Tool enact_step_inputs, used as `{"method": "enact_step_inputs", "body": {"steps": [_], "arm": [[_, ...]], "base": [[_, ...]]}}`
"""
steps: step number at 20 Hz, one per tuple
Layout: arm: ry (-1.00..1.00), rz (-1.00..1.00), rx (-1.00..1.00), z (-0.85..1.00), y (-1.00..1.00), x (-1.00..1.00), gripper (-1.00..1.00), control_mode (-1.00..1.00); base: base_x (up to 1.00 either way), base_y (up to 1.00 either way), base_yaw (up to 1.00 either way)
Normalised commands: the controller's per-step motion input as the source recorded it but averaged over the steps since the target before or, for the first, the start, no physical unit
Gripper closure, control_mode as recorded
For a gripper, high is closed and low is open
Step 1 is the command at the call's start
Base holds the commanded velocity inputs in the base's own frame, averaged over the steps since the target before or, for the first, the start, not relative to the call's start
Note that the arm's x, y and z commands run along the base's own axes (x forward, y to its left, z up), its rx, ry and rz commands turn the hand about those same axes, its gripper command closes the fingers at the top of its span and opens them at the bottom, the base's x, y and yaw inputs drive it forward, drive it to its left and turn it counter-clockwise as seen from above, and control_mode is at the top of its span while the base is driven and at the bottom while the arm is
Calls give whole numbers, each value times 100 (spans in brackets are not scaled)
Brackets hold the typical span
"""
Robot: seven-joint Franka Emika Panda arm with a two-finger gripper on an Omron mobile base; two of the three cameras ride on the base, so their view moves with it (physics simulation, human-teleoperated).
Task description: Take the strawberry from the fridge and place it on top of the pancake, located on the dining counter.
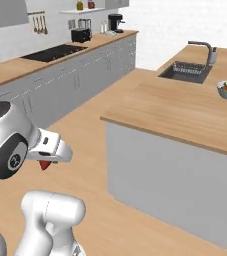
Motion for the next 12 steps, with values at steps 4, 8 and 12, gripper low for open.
{"method": "enact_step_inputs", "body": {"steps": [4,8,12], "arm": [[0,0,0,0,0,0,100,100],[0,0,0,0,0,0,100,100],[0,0,0,0,0,0,100,100]], "base": [[9,-100,-48],[9,-100,-43],[46,-100,-23]]}}
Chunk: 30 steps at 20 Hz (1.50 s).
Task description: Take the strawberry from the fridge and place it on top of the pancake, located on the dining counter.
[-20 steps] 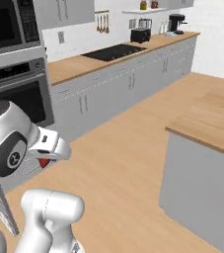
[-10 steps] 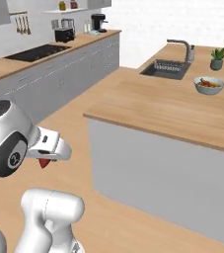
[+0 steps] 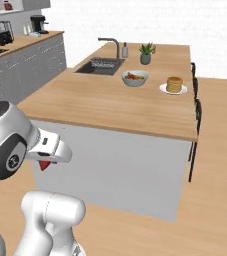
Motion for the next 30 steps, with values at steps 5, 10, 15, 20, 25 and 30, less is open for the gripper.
{"method": "enact_step_inputs", "body": {"steps": [5,10,15,20,25,30], "arm": [[0,0,0,0,0,0,100,100],[0,0,0,0,0,0,100,100],[0,0,0,0,0,0,100,100],[0,0,0,0,0,0,100,100],[0,0,0,0,0,0,100,100],[0,0,0,0,0,0,100,100]], "base": [[82,-100,7],[34,-100,13],[13,-100,13],[58,-100,29],[97,-100,39],[88,-100,49]]}}
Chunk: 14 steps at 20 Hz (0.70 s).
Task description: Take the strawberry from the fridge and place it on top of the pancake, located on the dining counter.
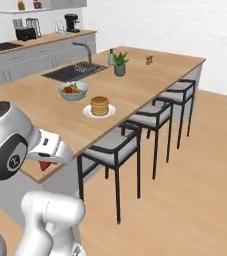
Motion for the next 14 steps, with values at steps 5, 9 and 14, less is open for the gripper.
{"method": "enact_step_inputs", "body": {"steps": [5,9,14], "arm": [[0,0,0,0,0,0,100,100],[0,0,0,0,0,0,100,100],[0,0,0,0,0,0,100,100]], "base": [[36,-100,56],[10,-100,57],[0,-99,70]]}}
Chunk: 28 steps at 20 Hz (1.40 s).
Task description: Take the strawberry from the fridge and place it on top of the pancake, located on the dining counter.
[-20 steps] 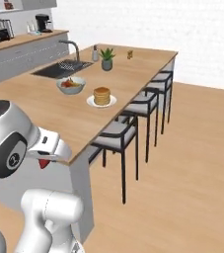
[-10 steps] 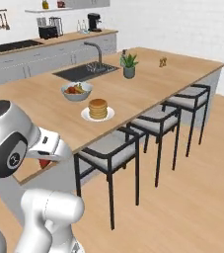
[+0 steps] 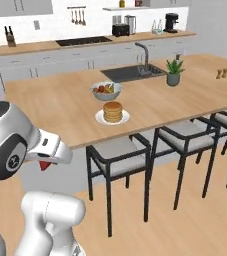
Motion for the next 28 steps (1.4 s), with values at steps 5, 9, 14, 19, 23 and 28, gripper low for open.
{"method": "enact_step_inputs", "body": {"steps": [5,9,14,19,23,28], "arm": [[0,0,0,0,0,0,100,100],[0,0,0,0,0,0,100,100],[0,0,0,0,0,0,100,100],[0,0,0,0,0,0,100,100],[0,0,0,0,0,0,100,100],[0,0,0,0,0,0,100,100]], "base": [[0,-97,72],[0,-100,68],[0,-100,62],[-1,-100,55],[-4,-87,6],[0,-17,-38]]}}
